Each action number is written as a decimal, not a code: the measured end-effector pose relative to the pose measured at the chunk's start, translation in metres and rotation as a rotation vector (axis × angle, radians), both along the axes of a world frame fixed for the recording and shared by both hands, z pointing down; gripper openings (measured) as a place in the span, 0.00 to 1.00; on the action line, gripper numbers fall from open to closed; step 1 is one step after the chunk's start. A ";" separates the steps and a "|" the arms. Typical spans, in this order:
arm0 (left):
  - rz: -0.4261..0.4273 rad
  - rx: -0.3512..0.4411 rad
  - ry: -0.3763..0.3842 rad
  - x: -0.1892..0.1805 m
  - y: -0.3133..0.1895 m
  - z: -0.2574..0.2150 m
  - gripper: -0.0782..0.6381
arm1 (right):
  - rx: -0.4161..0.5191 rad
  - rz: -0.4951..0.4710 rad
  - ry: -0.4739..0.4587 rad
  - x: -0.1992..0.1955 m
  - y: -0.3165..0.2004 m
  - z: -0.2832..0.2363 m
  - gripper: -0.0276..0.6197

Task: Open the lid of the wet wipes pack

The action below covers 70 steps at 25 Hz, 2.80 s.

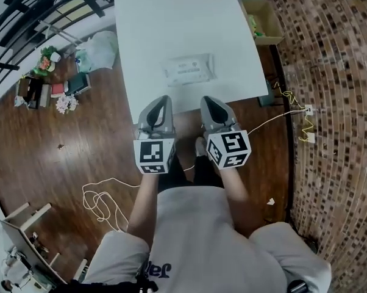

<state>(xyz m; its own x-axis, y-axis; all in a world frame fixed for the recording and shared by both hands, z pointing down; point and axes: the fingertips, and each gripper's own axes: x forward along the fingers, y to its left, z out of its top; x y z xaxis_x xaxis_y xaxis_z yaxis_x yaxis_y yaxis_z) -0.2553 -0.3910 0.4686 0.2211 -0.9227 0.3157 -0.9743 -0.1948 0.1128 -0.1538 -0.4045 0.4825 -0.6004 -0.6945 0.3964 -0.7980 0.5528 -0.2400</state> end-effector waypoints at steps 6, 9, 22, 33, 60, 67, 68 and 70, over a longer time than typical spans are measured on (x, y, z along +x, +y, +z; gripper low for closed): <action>0.132 -0.100 -0.012 -0.001 -0.047 0.064 0.13 | -0.149 0.108 -0.053 -0.005 -0.019 0.058 0.03; 0.166 -0.144 -0.020 0.001 -0.066 0.093 0.13 | -0.194 0.146 -0.083 -0.007 -0.034 0.082 0.03; 0.210 -0.256 0.031 0.001 -0.083 0.157 0.13 | -0.347 0.187 -0.353 -0.035 -0.070 0.122 0.04; 0.198 -0.245 0.064 0.000 -0.083 0.158 0.13 | -0.479 0.266 -0.451 -0.039 -0.081 0.138 0.12; 0.237 -0.257 0.038 0.005 -0.084 0.158 0.13 | -0.498 0.280 -0.448 -0.037 -0.091 0.124 0.03; 0.257 -0.268 0.031 0.006 -0.084 0.161 0.13 | -0.413 0.244 -0.435 -0.049 -0.120 0.091 0.03; 0.259 -0.270 0.032 0.006 -0.084 0.161 0.13 | -0.434 0.264 -0.426 -0.044 -0.116 0.094 0.03; 0.262 -0.268 0.036 0.007 -0.084 0.162 0.13 | -0.471 0.290 -0.399 -0.034 -0.106 0.104 0.12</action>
<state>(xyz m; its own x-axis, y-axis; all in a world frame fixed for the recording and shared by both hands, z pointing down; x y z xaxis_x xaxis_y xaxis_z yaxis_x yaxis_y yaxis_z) -0.2482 -0.4748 0.6304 0.4539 -0.7193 0.5259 -0.8899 -0.3956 0.2270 -0.1880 -0.5100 0.5869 -0.5793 -0.6566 0.4829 -0.6985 0.0946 -0.7093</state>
